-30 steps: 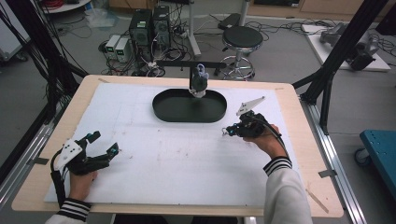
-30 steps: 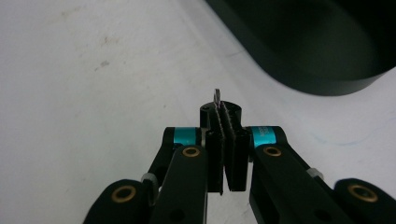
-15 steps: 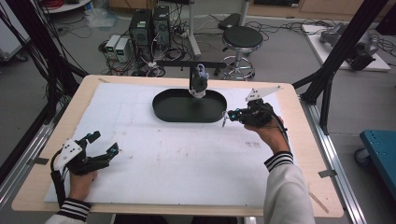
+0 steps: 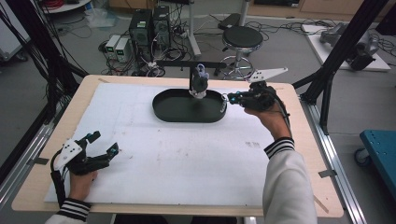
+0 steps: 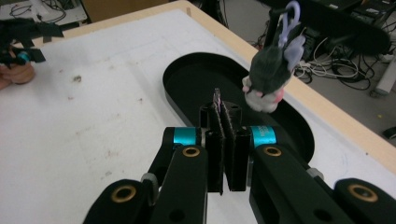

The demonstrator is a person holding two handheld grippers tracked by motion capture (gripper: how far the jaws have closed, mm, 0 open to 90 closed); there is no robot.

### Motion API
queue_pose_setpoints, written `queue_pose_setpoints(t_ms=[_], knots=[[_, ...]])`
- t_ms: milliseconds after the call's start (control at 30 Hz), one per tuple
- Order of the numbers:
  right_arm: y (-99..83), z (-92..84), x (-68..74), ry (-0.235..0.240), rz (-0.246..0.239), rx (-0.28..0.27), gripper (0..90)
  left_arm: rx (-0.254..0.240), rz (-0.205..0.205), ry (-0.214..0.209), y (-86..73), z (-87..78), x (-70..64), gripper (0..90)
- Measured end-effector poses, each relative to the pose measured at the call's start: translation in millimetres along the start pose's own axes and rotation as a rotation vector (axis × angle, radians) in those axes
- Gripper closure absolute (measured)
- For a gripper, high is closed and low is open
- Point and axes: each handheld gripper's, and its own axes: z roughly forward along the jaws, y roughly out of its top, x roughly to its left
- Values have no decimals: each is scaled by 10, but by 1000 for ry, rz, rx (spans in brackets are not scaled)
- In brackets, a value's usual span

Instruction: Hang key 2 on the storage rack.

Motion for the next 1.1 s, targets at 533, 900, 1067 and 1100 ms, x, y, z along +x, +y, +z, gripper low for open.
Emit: queue_pose_setpoints(t_ms=[533, 900, 1067, 1100], knots=[[470, 25, -350, -14, -14, 24, 888, 0, -1, 2, 0, 3, -2, 137], [771, 91, -509, -23, -60, 116, 888, 0, 1, 3, 0, 5, -4, 137], [851, 124, -525, -19, -80, 133, 888, 0, 1, 3, 0, 5, -4, 137], [884, 149, -539, -20, -92, 151, 888, 0, 0, 3, 0, 5, -5, 137]])
